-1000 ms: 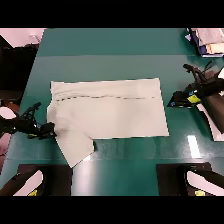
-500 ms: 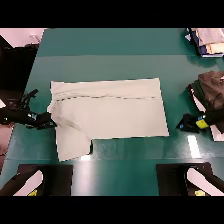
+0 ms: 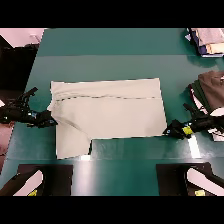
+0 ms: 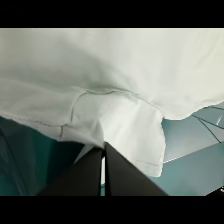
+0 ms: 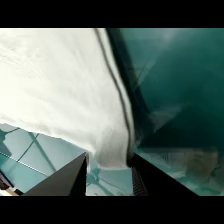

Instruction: Fold the shirts.

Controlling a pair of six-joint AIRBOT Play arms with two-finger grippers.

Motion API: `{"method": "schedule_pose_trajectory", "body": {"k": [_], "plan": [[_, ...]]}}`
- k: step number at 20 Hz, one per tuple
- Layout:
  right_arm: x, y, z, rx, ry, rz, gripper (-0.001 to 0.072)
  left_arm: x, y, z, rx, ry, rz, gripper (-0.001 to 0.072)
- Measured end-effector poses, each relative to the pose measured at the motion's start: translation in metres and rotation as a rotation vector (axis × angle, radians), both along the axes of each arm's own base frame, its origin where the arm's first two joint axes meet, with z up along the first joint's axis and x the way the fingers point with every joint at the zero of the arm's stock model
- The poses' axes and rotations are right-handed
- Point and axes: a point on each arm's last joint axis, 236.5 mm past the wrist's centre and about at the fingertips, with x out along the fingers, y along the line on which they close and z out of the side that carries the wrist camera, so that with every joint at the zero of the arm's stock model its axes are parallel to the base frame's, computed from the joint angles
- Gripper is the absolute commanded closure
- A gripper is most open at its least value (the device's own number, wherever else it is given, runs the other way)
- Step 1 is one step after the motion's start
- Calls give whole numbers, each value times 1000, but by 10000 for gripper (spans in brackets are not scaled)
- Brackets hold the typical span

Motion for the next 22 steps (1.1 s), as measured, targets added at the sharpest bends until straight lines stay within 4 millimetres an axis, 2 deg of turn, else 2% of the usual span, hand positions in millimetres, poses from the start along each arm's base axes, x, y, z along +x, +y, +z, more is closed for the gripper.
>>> {"method": "schedule_pose_trajectory", "body": {"k": [2, 5, 9, 12, 16, 19, 22], "plan": [[2, 1, -5, -14, -11, 10, 687, 0, 0, 0, -1, 0, 0, 684], [4, 1, -5, -23, -24, 13, 693, 0, -1, 0, -1, -5, -11, 684], [5, -17, 11, -77, -90, -13, 695, -13, -4, 2, -14, 26, -60, 686], [-16, -40, 30, -129, -86, -39, 695, -29, -12, 8, -29, 62, -116, 686], [-40, -65, 50, -209, -91, -103, 695, -47, -28, 26, -37, 37, -200, 684], [-40, -66, 59, -227, -122, -117, 695, -39, -35, 44, -44, -29, -213, 684], [-19, -58, 74, -211, -190, -90, 695, -9, -33, 67, -21, -157, -170, 684]]}}
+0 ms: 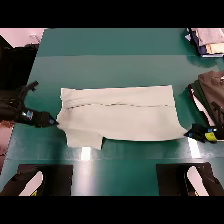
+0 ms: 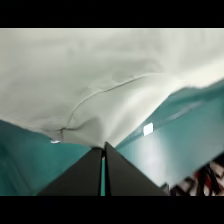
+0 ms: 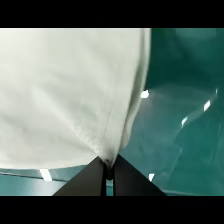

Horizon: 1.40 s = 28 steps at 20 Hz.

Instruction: Fold the shirts.

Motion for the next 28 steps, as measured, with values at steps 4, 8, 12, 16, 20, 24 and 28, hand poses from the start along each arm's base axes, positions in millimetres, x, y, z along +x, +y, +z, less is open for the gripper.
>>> {"method": "schedule_pose_trajectory", "body": {"k": [4, 8, 12, 16, 20, 24, 28], "plan": [[48, 5, 22, -24, -90, 63, 695, 49, 10, 27, 21, -192, 104, 684], [100, 11, 35, -39, -145, 107, 695, 88, 23, 34, 32, -287, 200, 684], [146, 16, 39, -44, -168, 138, 695, 121, 36, 17, 38, -299, 276, 684], [184, 18, 33, -48, -180, 149, 693, 150, 47, -5, 40, -296, 346, 684], [217, 24, 23, -54, -208, 154, 362, 178, 57, -21, 30, -307, 418, 441], [257, 33, 27, -21, -279, 125, 106, 205, 63, -12, -1, -351, 478, 169], [260, 23, 29, 15, -260, 125, 117, 213, 56, 7, -36, -361, 456, 171]]}}
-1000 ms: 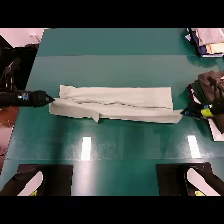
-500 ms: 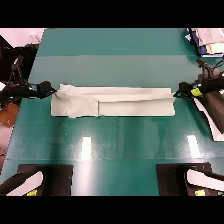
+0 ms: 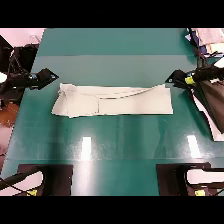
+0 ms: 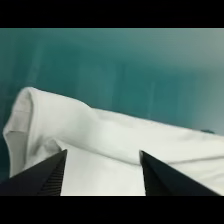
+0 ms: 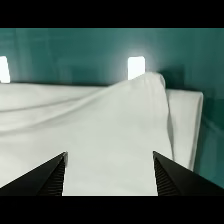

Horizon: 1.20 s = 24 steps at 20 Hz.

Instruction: Fold the shirts.

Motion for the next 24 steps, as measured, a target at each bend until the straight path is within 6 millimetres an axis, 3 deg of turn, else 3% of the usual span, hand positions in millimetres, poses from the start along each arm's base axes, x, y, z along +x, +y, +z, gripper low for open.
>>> {"method": "schedule_pose_trajectory", "body": {"k": [1, 3, 4, 8, 11, 17, 20, 23, 24], "plan": [[-6, -6, -3, 7, 20, 5, 117, -3, -5, 2, -11, 13, -20, 183], [-24, -21, -16, 28, 83, 10, 117, -12, -15, 1, -33, 51, -65, 627], [-34, -28, -24, 41, 114, 8, 117, -17, -20, 1, -44, 70, -88, 684], [-68, -51, -54, 100, 189, -21, 118, -36, -44, -2, -55, 119, -195, 684], [-75, -56, -68, 141, 172, -40, 142, -46, -68, -3, -51, 134, -271, 683], [-68, -29, -84, 274, 146, -15, 165, -55, -109, -4, -26, 122, -369, 684], [-62, -12, -92, 302, 141, 7, 350, -60, -126, -4, -17, 116, -408, 684], [-50, -3, -96, 298, 112, 0, 675, -66, -139, -5, -7, 119, -445, 684], [-48, -1, -97, 298, 103, 3, 692, -68, -144, -7, -6, 126, -454, 684]]}}
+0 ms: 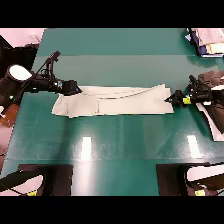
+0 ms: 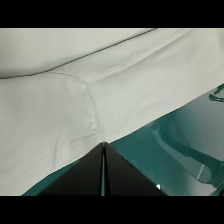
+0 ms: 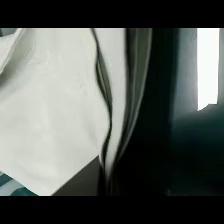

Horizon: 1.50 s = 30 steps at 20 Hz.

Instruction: Fold the shirts.

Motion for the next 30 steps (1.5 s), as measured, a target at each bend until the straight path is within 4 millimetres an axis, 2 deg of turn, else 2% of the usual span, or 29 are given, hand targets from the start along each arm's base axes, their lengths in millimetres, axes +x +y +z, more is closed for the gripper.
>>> {"method": "schedule_pose_trajectory", "body": {"k": [2, 5, 8, 12, 15, 17, 19, 22, 25, 28, 30], "plan": [[4, 5, 5, 8, -30, 11, 693, -4, -10, -6, -1, 26, -15, 684], [7, 11, 30, 19, -92, 44, 696, -8, -32, -18, 1, 63, -59, 684], [16, 16, 81, 23, -180, 89, 696, 0, -67, -25, 3, 74, -129, 684], [28, 37, 171, 14, -299, 161, 696, 20, -121, -38, 4, 69, -227, 684], [33, 72, 235, 1, -405, 232, 696, 36, -158, -56, 3, 68, -278, 684], [34, 103, 267, -1, -470, 288, 696, 46, -177, -66, -8, 68, -298, 684], [32, 138, 290, 10, -518, 354, 697, 52, -191, -74, -26, 73, -308, 684], [28, 190, 312, 37, -569, 453, 696, 57, -202, -84, -42, 84, -311, 684], [26, 235, 319, 66, -593, 534, 696, 57, -204, -91, -38, 93, -317, 684], [25, 264, 312, 90, -588, 564, 696, 56, -200, -97, -16, 105, -333, 684], [25, 275, 304, 99, -574, 567, 696, 56, -188, -102, 10, 121, -342, 685]]}}
